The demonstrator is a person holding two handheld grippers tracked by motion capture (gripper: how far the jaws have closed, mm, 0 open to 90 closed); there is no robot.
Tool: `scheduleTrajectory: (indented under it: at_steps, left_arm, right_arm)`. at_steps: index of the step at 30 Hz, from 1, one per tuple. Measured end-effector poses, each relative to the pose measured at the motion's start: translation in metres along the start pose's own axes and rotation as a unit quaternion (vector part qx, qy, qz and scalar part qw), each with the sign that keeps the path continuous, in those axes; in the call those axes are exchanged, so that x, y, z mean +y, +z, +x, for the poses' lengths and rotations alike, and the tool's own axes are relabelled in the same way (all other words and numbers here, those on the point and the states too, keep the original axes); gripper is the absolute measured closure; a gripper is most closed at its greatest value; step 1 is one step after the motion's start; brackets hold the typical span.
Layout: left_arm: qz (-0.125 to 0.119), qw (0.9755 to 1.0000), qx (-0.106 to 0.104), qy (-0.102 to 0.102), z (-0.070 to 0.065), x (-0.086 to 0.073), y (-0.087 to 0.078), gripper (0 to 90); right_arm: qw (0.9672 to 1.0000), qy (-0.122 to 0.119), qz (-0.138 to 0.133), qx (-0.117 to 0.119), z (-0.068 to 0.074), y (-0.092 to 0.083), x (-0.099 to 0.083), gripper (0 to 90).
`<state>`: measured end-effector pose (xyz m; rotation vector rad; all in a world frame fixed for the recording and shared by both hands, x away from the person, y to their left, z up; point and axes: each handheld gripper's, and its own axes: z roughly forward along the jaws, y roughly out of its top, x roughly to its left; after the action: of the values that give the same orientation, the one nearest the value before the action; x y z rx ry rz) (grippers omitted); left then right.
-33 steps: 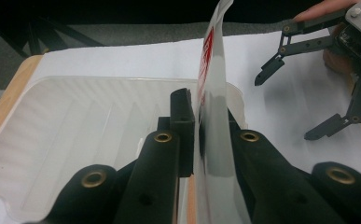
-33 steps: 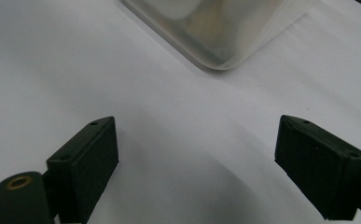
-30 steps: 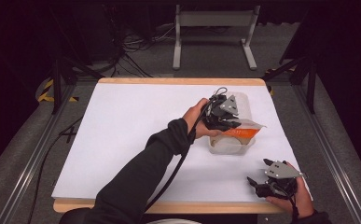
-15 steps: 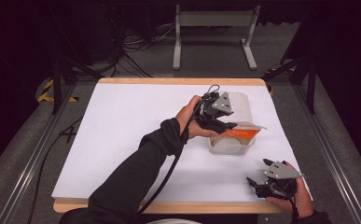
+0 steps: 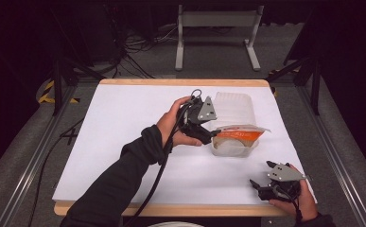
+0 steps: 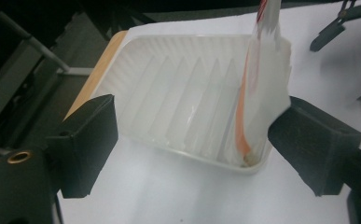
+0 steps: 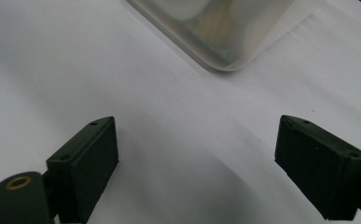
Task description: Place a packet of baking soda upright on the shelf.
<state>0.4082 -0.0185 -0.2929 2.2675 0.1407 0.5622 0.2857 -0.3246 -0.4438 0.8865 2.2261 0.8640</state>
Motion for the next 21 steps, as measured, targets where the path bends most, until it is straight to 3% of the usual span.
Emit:
scheduleTrajectory:
  at_steps: [9, 16, 21]
  left_arm:
    - [-0.003, 0.9999, 0.010, -0.005, 0.001, -0.031, -0.013, 14.9]
    - [0.008, 0.9998, 0.019, -0.008, 0.003, -0.058, -0.021, 12.7]
    - [0.027, 0.9988, 0.038, -0.014, 0.003, -0.085, -0.030, 9.7]
  right_arm:
    - [1.0000, 0.001, -0.006, -0.001, 0.000, -0.001, 0.001, 14.0]
    - [0.9999, 0.002, -0.012, 0.001, 0.000, 0.000, 0.003, 14.0]
    - [0.9999, 0.001, -0.015, 0.004, 0.001, 0.001, 0.005, 14.0]
